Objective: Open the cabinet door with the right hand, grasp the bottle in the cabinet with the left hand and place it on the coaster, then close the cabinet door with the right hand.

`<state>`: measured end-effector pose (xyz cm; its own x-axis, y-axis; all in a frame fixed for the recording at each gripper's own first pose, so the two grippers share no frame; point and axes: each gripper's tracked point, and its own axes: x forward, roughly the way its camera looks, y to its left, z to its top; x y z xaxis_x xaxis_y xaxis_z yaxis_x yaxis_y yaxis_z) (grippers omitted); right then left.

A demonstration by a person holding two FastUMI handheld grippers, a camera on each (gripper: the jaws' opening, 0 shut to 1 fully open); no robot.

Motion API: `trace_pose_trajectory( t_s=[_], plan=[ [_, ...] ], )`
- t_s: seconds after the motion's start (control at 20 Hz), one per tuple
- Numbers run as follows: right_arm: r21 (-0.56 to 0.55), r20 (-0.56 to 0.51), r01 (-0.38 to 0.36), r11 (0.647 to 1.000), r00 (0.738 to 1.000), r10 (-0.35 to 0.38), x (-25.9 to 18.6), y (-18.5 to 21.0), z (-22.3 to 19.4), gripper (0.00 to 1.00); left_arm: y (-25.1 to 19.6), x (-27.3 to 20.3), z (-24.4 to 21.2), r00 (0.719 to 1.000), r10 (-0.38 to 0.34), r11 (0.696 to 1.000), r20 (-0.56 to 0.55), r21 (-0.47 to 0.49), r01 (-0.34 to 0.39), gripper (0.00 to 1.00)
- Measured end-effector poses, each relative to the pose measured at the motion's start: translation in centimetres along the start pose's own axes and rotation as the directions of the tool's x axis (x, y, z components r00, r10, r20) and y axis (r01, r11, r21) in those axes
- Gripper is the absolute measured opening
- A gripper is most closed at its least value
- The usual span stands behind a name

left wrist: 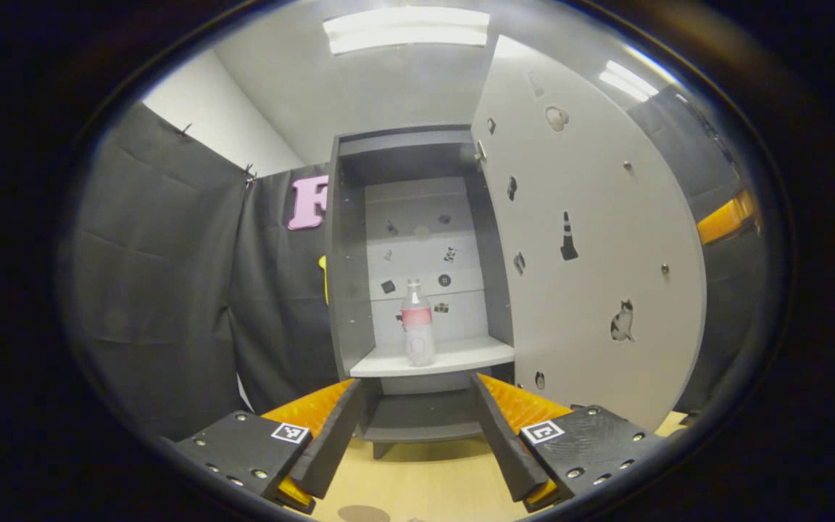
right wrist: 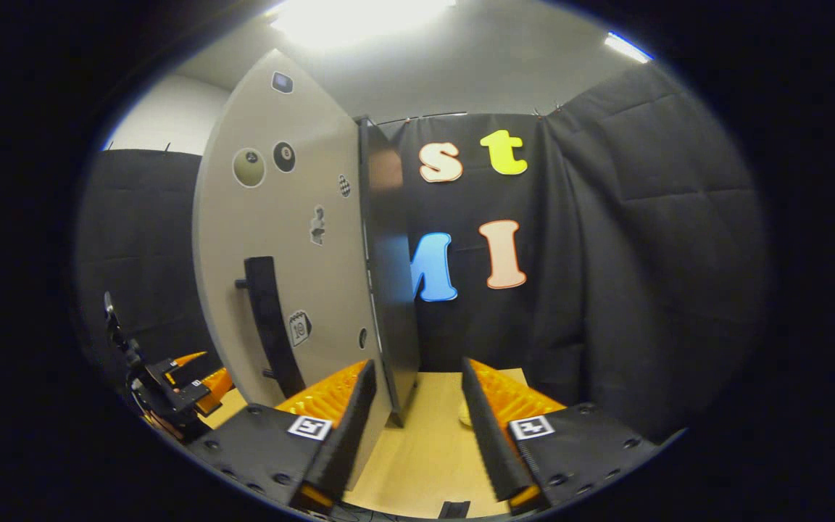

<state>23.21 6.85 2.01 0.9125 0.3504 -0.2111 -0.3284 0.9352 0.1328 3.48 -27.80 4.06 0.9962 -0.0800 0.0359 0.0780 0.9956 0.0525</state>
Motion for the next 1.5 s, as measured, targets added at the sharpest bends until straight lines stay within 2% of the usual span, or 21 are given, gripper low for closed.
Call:
trace_pose_trajectory(
  t_s=[0.1, 0.35, 0.6, 0.95, 1.15, 1.5],
  plan=[
    [0.014, 0.008, 0.044, 0.999, 0.999, -0.044, 0.3, -1.5, -0.4, 0.98, 0.1, 0.7, 1.5, 1.0, -0.004, 1.0, 0.022, 0.028, 0.004, 0.89],
    [-0.009, -0.008, 0.129, 0.992, 0.992, -0.129, 1.6, -3.8, -1.9, 0.98, -0.4, 4.3, 4.6, 0.997, -0.054, 0.997, 0.048, 0.055, 0.051, 0.9],
    [-0.014, -0.034, 0.168, 0.986, 0.985, -0.168, 2.5, -3.2, -2.9, 0.98, -0.1, 10.3, 6.1, 0.993, -0.1, 0.995, 0.06, 0.032, 0.098, 0.9],
    [-0.001, -0.036, 0.279, 0.96, 0.96, -0.279, 3.4, -3.4, -3.2, 0.98, 2.1, 19.4, 4.6, 0.991, -0.132, 0.989, -0.002, -0.064, 0.131, 0.89],
    [0.0, -0.058, 0.364, 0.931, 0.93, -0.364, 3.3, -4.1, -3.8, 0.98, 2.5, 24.7, 2.2, 0.987, -0.157, 0.982, -0.03, -0.11, 0.153, 0.89],
    [-0.009, -0.091, 0.452, 0.892, 0.888, -0.451, 3.7, -3.8, -5.0, 0.98, 1.9, 31.0, -2.6, 0.974, -0.208, 0.967, -0.091, -0.166, 0.191, 0.9]
  ],
)
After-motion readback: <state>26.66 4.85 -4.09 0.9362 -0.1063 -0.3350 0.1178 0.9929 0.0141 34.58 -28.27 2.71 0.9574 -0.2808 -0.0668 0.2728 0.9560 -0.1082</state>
